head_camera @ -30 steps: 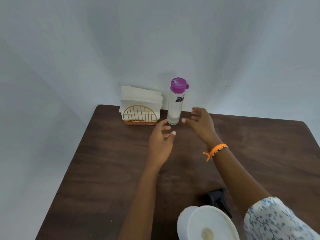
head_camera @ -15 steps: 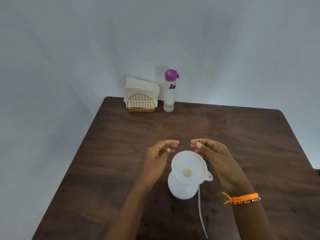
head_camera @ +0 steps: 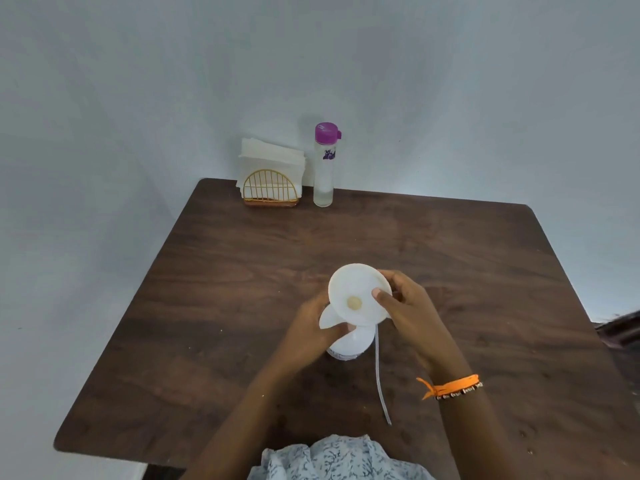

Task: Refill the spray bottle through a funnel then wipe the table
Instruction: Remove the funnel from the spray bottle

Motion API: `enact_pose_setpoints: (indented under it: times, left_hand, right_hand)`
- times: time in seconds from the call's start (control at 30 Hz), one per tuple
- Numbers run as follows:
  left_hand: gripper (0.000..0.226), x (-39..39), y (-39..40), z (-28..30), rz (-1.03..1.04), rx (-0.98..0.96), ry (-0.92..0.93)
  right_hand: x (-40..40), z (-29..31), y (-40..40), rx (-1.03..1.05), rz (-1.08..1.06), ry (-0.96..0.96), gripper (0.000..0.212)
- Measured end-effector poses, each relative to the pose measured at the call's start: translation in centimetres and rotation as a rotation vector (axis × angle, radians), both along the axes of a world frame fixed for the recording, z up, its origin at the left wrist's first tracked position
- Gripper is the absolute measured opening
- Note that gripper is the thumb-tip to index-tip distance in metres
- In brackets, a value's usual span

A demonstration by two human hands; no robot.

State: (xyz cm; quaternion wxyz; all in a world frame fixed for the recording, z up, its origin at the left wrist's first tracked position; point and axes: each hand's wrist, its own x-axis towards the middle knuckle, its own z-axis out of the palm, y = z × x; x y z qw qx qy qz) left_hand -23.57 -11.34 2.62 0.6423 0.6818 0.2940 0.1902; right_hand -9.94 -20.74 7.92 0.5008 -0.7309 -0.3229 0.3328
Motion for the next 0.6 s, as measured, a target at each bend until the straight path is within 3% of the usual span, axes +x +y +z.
enact_pose_setpoints:
  times: [0.3, 0.6]
  left_hand:
    - [0.032, 1.0, -0.1, -1.7, 0.122, 0.192, -0.024]
    - [0.033, 0.9, 0.1, -1.4, 0.119, 0.231, -0.001]
  right_hand:
    - [0.0, -0.4, 0.1, 0.054, -0.135, -0.023, 0.02]
    - [0.1, 0.5, -0.5, 0.147, -0.206, 0.183, 0.026]
